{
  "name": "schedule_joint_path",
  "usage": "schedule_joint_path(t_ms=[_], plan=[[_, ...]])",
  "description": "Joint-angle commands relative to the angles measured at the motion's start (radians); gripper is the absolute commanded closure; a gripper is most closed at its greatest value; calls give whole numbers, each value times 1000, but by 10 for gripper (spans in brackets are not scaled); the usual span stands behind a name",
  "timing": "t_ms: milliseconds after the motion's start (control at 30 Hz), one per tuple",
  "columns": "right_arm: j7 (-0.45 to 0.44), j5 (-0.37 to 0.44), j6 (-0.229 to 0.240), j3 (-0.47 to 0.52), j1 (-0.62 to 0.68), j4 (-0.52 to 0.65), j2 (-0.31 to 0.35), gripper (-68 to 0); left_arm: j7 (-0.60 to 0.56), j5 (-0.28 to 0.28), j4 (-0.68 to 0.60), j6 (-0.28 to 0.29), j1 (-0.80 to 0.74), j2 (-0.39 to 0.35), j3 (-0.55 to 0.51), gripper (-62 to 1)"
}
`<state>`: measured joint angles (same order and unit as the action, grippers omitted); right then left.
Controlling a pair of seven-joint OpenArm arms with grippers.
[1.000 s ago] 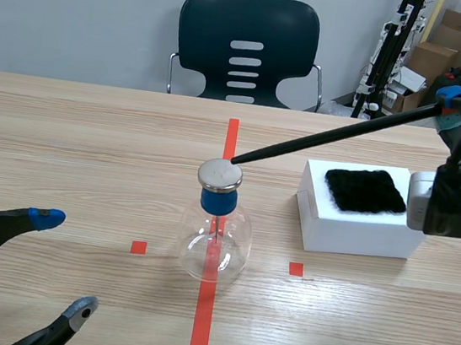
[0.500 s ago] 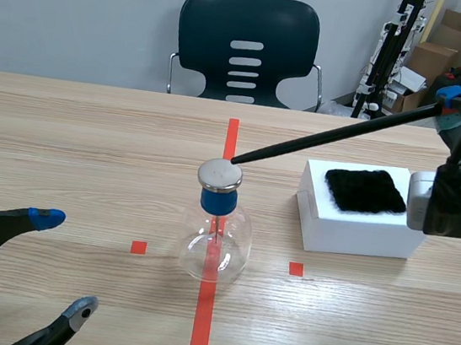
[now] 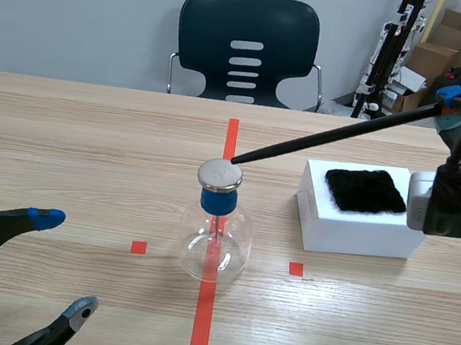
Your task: Do the electroscope experiment. hold the rod still at the electroscope
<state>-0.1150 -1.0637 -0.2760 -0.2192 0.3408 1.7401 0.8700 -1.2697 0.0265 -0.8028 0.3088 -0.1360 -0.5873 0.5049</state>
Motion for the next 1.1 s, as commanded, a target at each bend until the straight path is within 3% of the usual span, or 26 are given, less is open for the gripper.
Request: schedule_joint_path(t_ms=[0, 133, 267, 367, 533, 767, 1067], plan=[[5, 0, -15, 2, -28, 16, 2, -4, -20, -6, -13, 0, -2, -3, 0, -623], [5, 9, -19, 2, -27, 16, 2, -4, -20, -6, -13, 0, -2, -3, 0, -623], [22, 65, -82, 5, 1, 35, 3, -4, -19, -6, -13, 0, -2, -3, 0, -623], [27, 97, -117, 38, 74, 76, 2, -4, -19, -6, -13, 0, -2, -3, 0, -623], [27, 138, -129, 126, 237, 160, -17, -4, -18, -6, -13, 0, -2, -3, 0, -623], [-73, 141, -151, 282, 457, 229, -173, -4, -19, -6, -13, 0, -2, -3, 0, -623], [-238, 152, -173, 415, 649, 239, -386, -4, -18, -6, -13, 1, -2, -3, 0, -623]])
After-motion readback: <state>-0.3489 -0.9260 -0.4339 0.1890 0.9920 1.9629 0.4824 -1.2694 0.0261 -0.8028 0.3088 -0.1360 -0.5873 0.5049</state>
